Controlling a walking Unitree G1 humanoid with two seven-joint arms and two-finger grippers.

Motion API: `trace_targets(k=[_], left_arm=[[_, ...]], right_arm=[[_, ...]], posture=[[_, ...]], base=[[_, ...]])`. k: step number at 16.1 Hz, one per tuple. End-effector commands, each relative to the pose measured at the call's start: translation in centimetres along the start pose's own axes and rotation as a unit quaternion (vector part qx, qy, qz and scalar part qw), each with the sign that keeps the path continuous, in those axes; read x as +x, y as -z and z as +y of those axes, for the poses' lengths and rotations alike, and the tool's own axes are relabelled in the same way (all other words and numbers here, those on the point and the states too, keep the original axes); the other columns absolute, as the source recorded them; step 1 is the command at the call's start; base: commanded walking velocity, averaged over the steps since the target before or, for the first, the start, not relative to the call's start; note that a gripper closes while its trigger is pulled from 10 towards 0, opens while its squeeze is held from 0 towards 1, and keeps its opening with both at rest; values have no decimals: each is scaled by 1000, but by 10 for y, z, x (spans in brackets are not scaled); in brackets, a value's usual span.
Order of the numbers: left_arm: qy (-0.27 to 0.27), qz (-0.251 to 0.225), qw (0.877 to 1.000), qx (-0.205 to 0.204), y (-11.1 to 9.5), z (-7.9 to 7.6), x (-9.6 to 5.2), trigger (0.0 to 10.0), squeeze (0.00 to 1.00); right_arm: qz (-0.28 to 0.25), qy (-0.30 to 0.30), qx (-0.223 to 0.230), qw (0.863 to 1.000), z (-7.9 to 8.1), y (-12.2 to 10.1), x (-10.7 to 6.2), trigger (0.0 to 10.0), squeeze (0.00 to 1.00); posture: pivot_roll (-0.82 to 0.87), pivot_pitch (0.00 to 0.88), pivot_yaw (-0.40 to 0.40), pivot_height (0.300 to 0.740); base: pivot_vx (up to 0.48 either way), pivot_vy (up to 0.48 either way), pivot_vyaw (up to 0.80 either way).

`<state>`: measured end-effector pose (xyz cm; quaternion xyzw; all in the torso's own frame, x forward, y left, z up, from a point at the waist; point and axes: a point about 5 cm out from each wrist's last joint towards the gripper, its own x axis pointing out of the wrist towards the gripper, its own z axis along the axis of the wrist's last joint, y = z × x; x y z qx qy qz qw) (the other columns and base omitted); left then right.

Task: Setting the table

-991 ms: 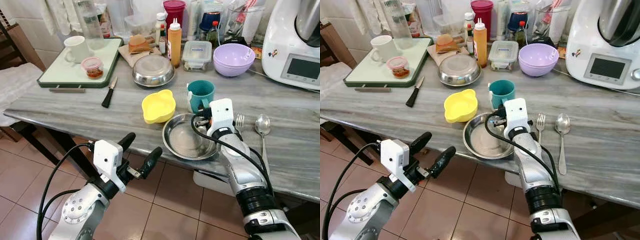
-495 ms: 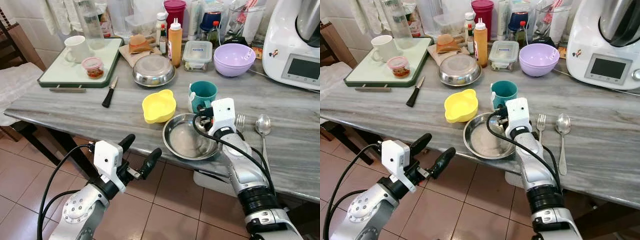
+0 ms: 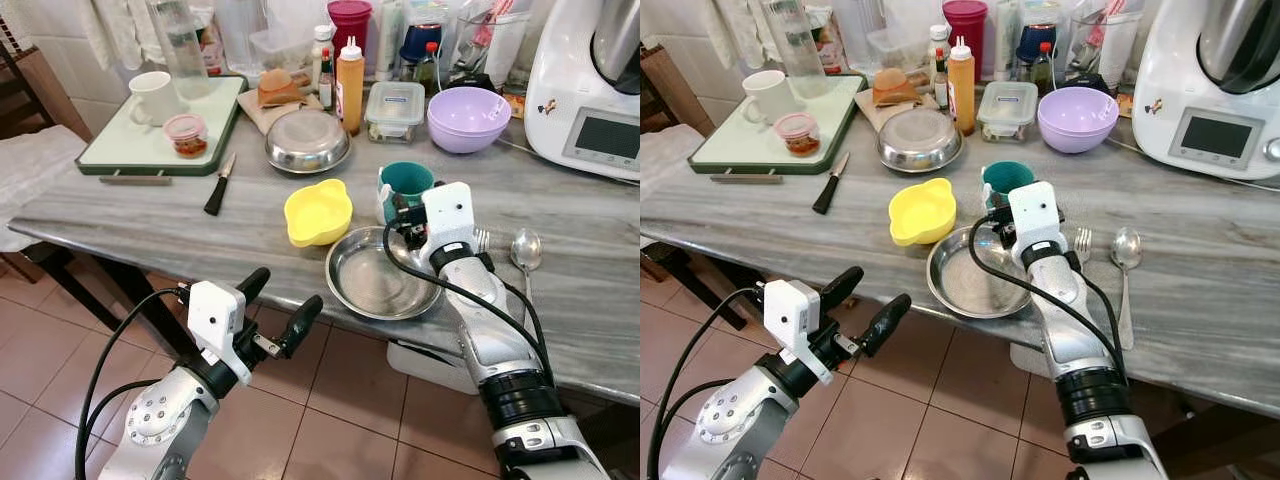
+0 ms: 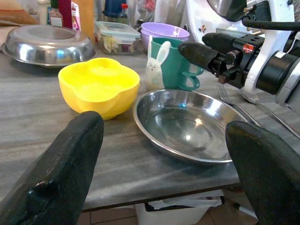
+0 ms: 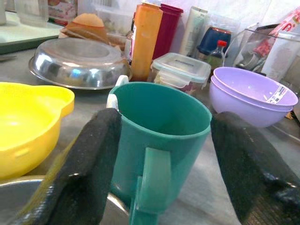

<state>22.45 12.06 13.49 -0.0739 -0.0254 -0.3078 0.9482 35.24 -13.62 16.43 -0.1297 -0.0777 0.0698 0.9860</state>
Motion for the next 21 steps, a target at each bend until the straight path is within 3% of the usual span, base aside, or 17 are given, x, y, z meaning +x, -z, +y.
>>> trace_targets(k=[1, 4, 6, 9, 11, 15, 16, 18, 19, 20, 21], left_arm=[[-4, 2, 1000, 7, -1, 2, -1, 10000, 0], [-9, -3, 1000, 10, -4, 4, -1, 10000, 0], [-11, -4, 1000, 11, -5, 5, -1, 10000, 0], [-6, -10, 1000, 8, -8, 4, -1, 10000, 0], [11, -12, 1000, -20, -8, 1, -2, 10000, 0], [16, 2, 1000, -19, -4, 4, -2, 10000, 0], [1, 6, 1000, -19, -3, 7, -3, 10000, 0], [-91, 3, 996, 6, -2, 27, -7, 10000, 0], [-157, 1, 987, 30, -1, 42, -12, 10000, 0], [-184, 3, 982, 37, -1, 47, -14, 10000, 0], [-246, 1, 969, 40, 1, 60, -22, 10000, 0]], right_arm=[[-28, 1, 0, 1000, 1, -10, 0, 10000, 1000], [-88, -12, -3, 996, 3, -33, -3, 10000, 1000], [-112, -33, -38, 992, 11, -41, -10, 10000, 1000], [-122, -49, -58, 990, 13, -38, -28, 10000, 1000], [-102, -56, -72, 991, 9, -25, -42, 10000, 1000], [-94, -61, -77, 991, 9, -23, -45, 10000, 1000], [-95, -63, -76, 991, 10, -24, -45, 10000, 1000], [-95, -75, -67, 990, 14, -24, -47, 10000, 1000], [-94, -82, -62, 990, 17, -24, -49, 10000, 1000], [-93, -88, -61, 990, 19, -23, -50, 10000, 1000], [-91, -98, -58, 989, 23, -22, -52, 10000, 886]], posture=[[-63, 99, 61, 740], [-61, 98, 61, 740], [-59, 92, 61, 740], [-58, 92, 62, 740], [-60, 88, 59, 740], [-69, 76, 55, 740], [-67, 71, 54, 740], [-57, 67, 47, 740], [-50, 67, 44, 740], [-50, 67, 44, 740], [-45, 66, 43, 740]], base=[[0, 0, 0], [0, 0, 0], [0, 0, 0], [0, 0, 0], [0, 0, 0], [0, 0, 0], [0, 0, 0], [0, 0, 0], [0, 0, 0], [0, 0, 0], [0, 0, 0]])
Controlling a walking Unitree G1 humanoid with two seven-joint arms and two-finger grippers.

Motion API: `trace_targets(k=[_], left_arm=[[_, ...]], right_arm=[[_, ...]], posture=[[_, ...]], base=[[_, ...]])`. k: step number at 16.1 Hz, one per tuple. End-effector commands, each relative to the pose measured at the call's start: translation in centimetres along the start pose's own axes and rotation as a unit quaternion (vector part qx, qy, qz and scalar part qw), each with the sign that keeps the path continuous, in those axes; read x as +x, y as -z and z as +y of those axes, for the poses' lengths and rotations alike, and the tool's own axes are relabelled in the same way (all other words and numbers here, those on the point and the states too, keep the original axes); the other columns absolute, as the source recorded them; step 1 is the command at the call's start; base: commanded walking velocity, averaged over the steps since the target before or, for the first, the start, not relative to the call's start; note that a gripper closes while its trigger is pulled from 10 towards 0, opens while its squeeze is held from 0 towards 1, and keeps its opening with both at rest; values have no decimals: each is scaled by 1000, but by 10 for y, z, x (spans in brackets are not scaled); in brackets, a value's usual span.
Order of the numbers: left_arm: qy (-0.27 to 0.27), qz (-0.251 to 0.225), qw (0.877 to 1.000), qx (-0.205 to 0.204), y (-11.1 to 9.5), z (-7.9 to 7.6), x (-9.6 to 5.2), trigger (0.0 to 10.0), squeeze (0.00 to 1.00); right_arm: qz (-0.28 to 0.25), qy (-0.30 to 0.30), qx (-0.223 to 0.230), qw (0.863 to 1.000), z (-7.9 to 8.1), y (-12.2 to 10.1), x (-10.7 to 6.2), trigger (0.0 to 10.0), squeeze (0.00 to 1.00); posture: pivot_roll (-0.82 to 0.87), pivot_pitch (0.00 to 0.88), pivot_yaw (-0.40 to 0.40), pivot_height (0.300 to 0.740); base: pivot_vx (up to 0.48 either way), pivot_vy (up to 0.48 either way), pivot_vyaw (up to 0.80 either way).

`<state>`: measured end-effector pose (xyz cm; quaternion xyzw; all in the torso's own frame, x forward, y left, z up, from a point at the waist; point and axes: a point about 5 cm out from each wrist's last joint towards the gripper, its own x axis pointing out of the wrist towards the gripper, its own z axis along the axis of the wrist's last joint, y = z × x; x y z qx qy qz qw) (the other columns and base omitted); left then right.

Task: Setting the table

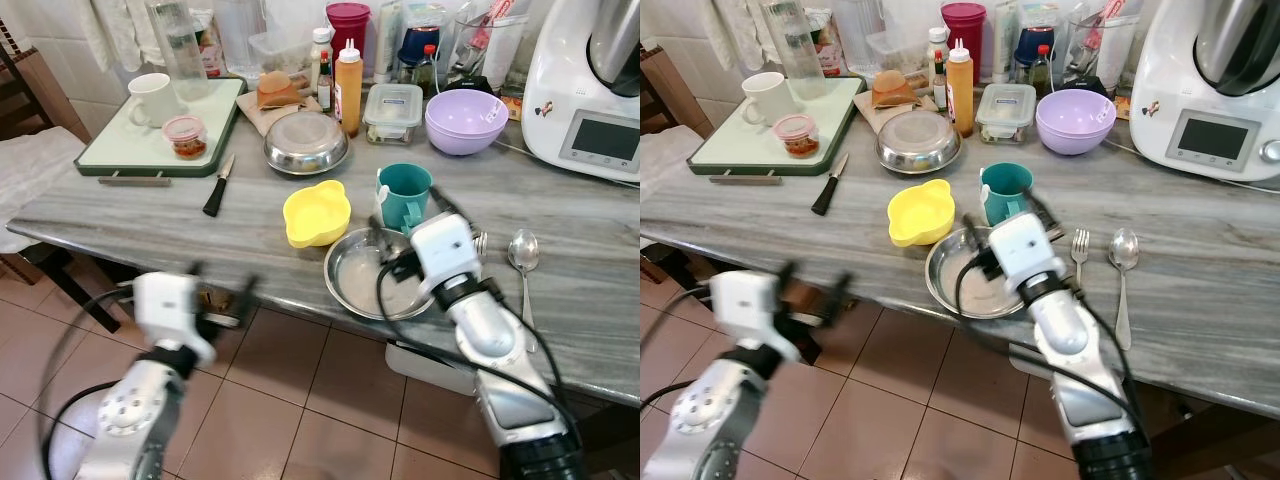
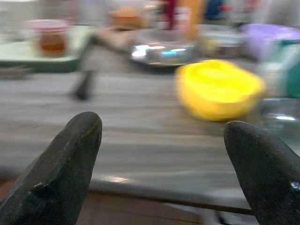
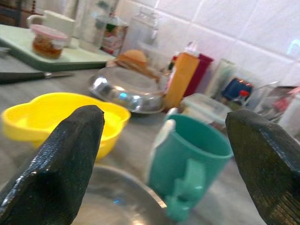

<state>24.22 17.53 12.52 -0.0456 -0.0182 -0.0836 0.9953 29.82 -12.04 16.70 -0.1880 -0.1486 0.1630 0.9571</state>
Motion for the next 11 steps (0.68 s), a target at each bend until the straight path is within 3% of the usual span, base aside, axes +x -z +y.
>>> trace_targets(k=[1, 2, 5, 8, 11], left_arm=[[-54, 1, 998, 17, 3, 12, -4, 10000, 0], [-76, 0, 997, 22, 4, 16, -6, 10000, 0], [-135, -1, 990, 36, 8, 20, -10, 10000, 0], [-128, 1, 991, 41, 11, 15, -10, 10000, 0], [-136, -5, 990, 44, 9, 12, -8, 10000, 0]], right_arm=[[-12, -14, -5, 1000, 4, -7, 1, 10000, 141], [-14, -21, -11, 1000, 6, -7, 1, 10000, 0], [-18, -26, -4, 999, 9, -8, 2, 10000, 0], [-20, -36, -25, 999, 11, -9, 2, 10000, 0], [-24, -43, -28, 998, 14, -9, 3, 10000, 0]], posture=[[-45, 66, 43, 740], [-45, 66, 43, 740], [-22, 65, 34, 740], [-20, 67, 31, 740], [-9, 72, 30, 740]], base=[[0, 0, 0], [0, 0, 0], [0, 0, 0], [0, 0, 0], [0, 0, 779]])
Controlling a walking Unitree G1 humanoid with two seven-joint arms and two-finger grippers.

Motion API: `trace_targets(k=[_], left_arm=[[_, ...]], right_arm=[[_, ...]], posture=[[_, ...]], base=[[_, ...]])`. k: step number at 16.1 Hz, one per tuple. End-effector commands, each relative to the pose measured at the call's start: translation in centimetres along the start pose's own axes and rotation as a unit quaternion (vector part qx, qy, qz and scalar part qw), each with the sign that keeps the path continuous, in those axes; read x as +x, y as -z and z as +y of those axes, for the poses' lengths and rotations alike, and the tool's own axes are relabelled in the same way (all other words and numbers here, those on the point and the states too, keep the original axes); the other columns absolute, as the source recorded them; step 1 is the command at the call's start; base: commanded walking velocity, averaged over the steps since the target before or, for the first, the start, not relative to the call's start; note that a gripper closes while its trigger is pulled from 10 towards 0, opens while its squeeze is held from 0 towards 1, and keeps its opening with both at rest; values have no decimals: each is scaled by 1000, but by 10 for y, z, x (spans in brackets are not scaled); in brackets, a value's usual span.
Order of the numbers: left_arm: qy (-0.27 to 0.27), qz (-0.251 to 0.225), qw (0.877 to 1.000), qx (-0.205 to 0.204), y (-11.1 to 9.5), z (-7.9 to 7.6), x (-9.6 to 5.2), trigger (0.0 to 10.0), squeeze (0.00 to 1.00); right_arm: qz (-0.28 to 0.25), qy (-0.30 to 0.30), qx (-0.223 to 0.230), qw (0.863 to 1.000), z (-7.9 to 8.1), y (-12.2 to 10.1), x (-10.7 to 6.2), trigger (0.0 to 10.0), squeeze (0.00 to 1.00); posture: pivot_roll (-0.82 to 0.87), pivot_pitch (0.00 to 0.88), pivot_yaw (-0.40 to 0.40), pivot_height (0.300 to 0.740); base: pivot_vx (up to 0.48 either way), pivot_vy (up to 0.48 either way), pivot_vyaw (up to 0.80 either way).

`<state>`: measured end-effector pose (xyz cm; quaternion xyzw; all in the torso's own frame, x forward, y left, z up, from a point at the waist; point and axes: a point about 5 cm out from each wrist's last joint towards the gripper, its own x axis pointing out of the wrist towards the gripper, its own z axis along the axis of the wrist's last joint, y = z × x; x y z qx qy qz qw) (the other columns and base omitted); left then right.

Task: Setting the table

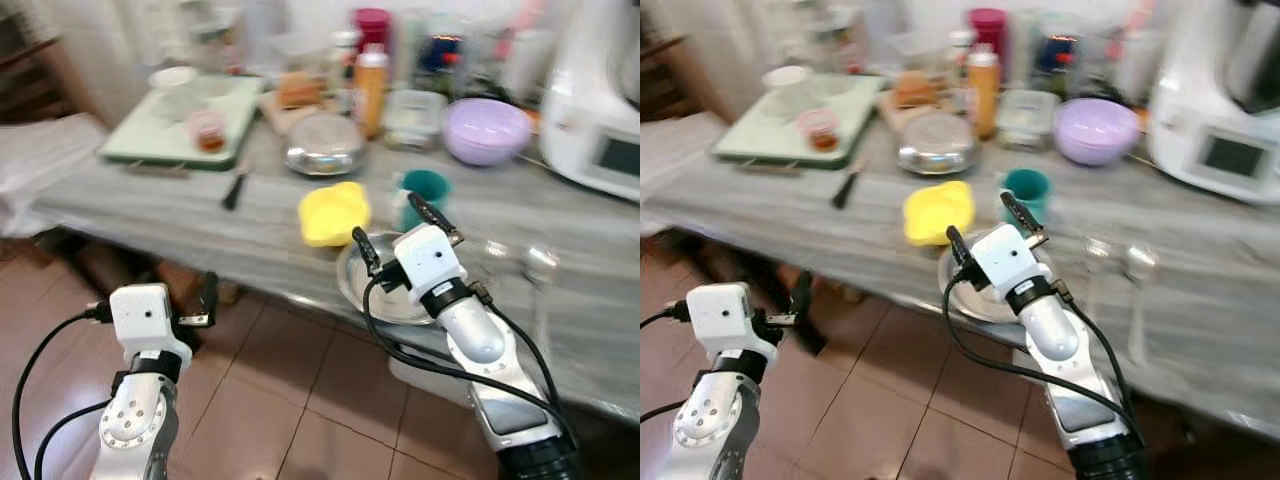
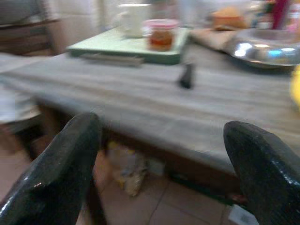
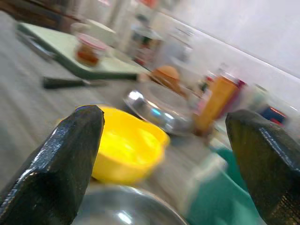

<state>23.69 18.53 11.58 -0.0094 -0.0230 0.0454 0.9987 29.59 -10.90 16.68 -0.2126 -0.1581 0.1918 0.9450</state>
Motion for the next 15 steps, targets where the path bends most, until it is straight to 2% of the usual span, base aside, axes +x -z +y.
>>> trace_targets(k=[1, 8, 15], left_arm=[[-11, 0, 1000, 7, 0, 3, -1, 10000, 0], [-9, -7, 1000, 15, -2, 0, 1, 10000, 0], [-25, -2, 999, 29, 0, 4, 3, 10000, 0]], right_arm=[[-12, -15, -8, 1000, 5, -5, 2, 10000, 0], [-16, -25, -4, 1000, 11, -6, 3, 10000, 0], [-10, -32, 7, 999, 11, -2, 0, 10000, 0]], posture=[[-7, 73, 29, 740], [-7, 76, 29, 740], [-7, 73, 36, 740]], base=[[0, 0, 800], [0, 0, 800], [0, 0, 800]])
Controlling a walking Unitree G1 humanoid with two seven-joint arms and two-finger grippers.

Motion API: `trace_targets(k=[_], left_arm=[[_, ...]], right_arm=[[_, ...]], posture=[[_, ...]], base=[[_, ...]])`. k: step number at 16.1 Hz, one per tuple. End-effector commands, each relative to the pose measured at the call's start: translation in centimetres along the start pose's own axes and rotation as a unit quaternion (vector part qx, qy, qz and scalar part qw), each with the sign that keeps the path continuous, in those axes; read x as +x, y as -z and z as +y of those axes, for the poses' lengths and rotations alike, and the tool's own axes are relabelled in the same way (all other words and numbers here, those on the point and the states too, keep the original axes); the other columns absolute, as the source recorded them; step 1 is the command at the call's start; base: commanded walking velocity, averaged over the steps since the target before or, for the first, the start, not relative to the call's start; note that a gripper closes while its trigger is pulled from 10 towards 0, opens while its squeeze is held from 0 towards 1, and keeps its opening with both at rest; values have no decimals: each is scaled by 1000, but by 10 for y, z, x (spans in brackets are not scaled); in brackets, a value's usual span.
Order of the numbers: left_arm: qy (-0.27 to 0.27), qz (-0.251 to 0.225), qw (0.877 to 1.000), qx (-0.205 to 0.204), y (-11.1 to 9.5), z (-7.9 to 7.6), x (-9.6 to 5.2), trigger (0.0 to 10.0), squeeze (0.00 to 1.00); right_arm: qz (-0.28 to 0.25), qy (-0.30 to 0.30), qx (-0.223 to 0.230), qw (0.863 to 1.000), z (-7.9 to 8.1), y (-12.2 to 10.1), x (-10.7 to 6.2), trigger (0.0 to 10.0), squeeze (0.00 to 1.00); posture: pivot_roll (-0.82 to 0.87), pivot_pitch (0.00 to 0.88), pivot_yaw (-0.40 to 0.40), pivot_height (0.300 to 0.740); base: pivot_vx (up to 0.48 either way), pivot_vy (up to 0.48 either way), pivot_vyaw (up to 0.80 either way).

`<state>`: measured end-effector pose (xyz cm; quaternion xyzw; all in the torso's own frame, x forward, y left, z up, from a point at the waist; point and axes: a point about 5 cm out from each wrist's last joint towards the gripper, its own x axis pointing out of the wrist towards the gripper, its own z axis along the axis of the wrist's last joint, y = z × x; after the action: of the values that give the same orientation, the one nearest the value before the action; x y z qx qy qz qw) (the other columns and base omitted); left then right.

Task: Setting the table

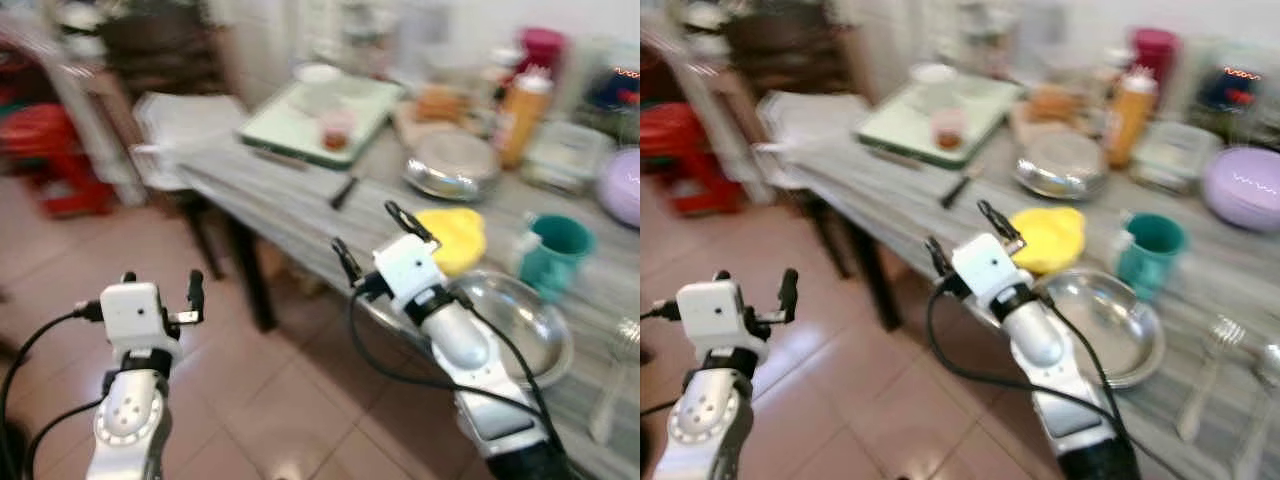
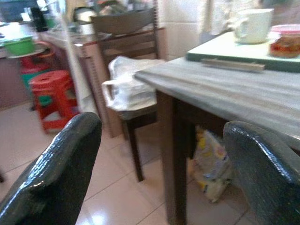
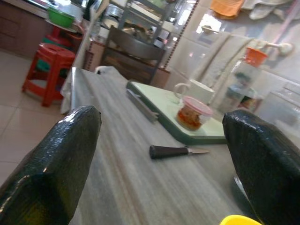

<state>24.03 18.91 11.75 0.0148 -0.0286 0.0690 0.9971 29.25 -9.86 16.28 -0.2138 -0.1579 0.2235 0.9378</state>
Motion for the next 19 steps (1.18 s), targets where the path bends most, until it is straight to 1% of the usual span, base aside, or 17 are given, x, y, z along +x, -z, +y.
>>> trace_targets(k=[1, 5, 10, 12, 15, 19], left_arm=[[-3, 5, 1000, 5, 1, 1, -1, 10000, 0], [-16, 6, 1000, 3, 2, 1, 0, 10000, 0], [-16, 12, 1000, -2, 5, -2, -2, 10000, 0], [-15, 13, 1000, -2, 5, -4, -1, 10000, 0], [-15, 15, 1000, -1, 6, -6, -1, 10000, 0], [-16, 18, 1000, -2, 7, -7, -1, 10000, 0]], right_arm=[[-3, 0, 6, 1000, 0, -2, 0, 10000, 0], [-5, -6, 9, 1000, 2, -2, 1, 10000, 0], [-3, -9, 13, 1000, 3, 0, 1, 10000, 0], [3, -4, 25, 1000, 2, 2, 2, 10000, 0], [6, 0, 29, 1000, 1, 3, 3, 10000, 0], [10, 1, 32, 999, 2, 4, 2, 10000, 0]], posture=[[-6, 73, 35, 740], [-2, 71, 32, 740], [0, 70, 28, 740], [2, 67, 27, 740], [1, 66, 28, 740], [-2, 67, 30, 740]], base=[[0, 0, 800], [0, 0, 800], [0, 0, 768], [0, 0, 0], [0, 0, 0], [0, 278, 0]])
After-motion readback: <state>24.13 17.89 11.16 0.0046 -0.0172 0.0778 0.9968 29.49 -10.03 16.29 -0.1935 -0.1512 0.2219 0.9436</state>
